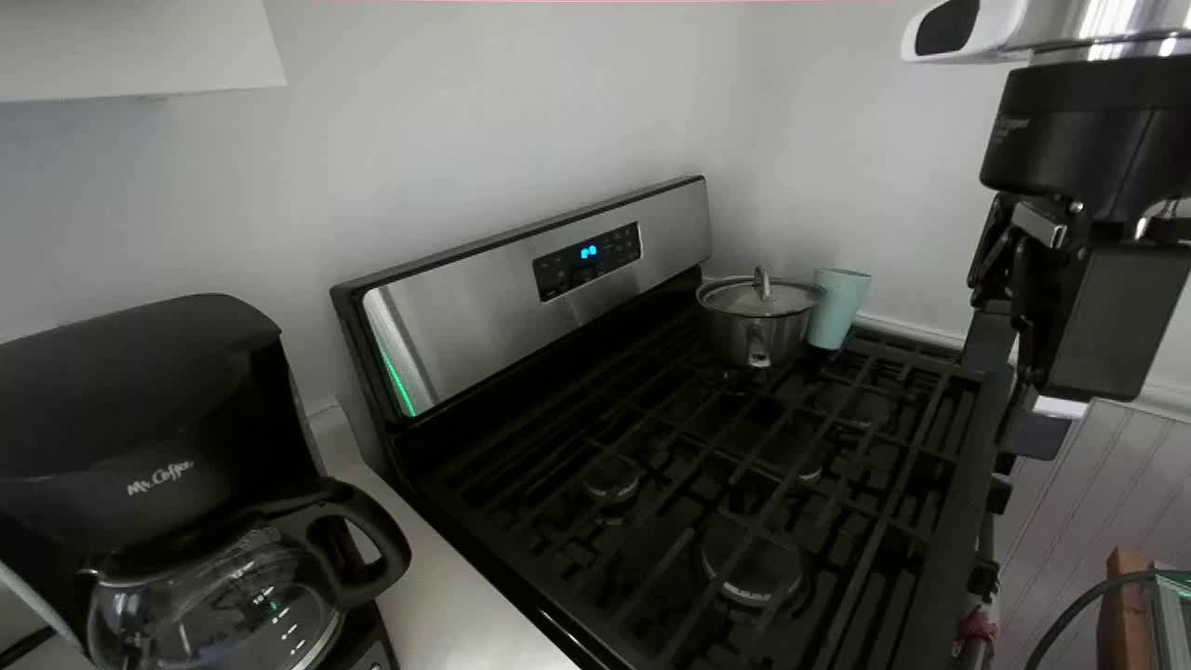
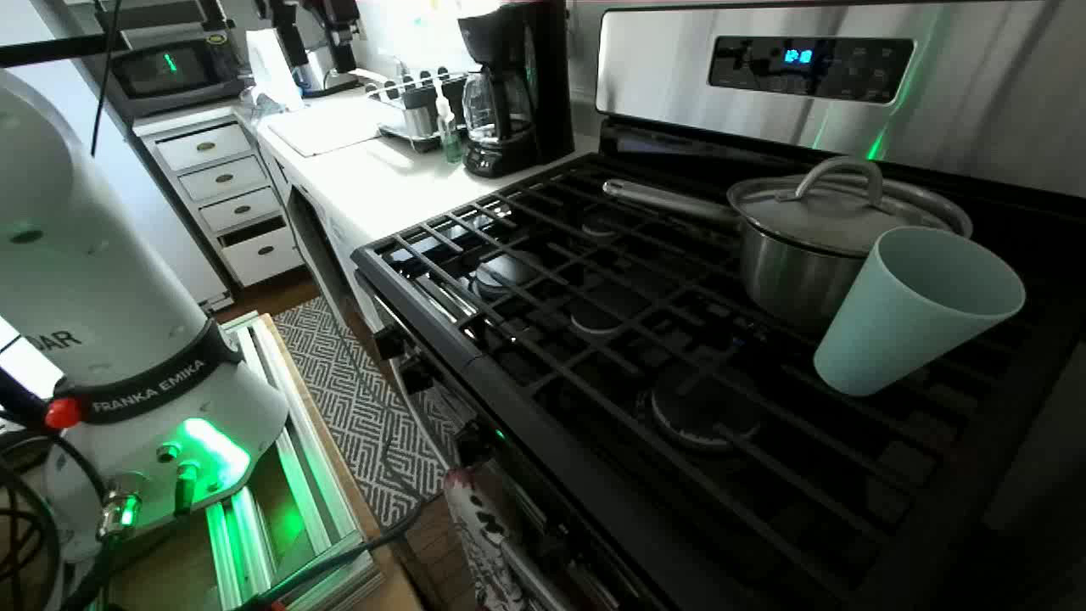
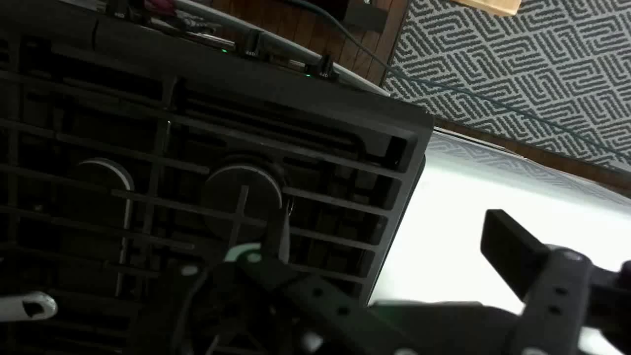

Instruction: Remove the silver lid from the pot and place it on the stove.

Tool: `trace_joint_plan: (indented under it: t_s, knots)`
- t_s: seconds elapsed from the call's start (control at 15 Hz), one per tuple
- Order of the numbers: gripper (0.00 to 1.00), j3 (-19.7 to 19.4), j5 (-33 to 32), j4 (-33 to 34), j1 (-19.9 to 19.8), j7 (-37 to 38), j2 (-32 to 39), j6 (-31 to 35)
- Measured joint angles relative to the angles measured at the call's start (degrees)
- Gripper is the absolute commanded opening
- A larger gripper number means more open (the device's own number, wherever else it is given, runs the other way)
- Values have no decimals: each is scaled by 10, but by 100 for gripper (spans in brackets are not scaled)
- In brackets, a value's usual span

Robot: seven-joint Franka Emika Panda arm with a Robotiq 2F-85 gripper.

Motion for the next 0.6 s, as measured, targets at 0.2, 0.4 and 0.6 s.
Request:
trace_joint_plan:
  t_s: [0.2,0.4,0.6]
  knots:
    - [100,0,0,0,0,0,0,0]
    - [100,0,0,0,0,0,0,0]
    - [100,-7,-5,7,-26,17,-2,17]
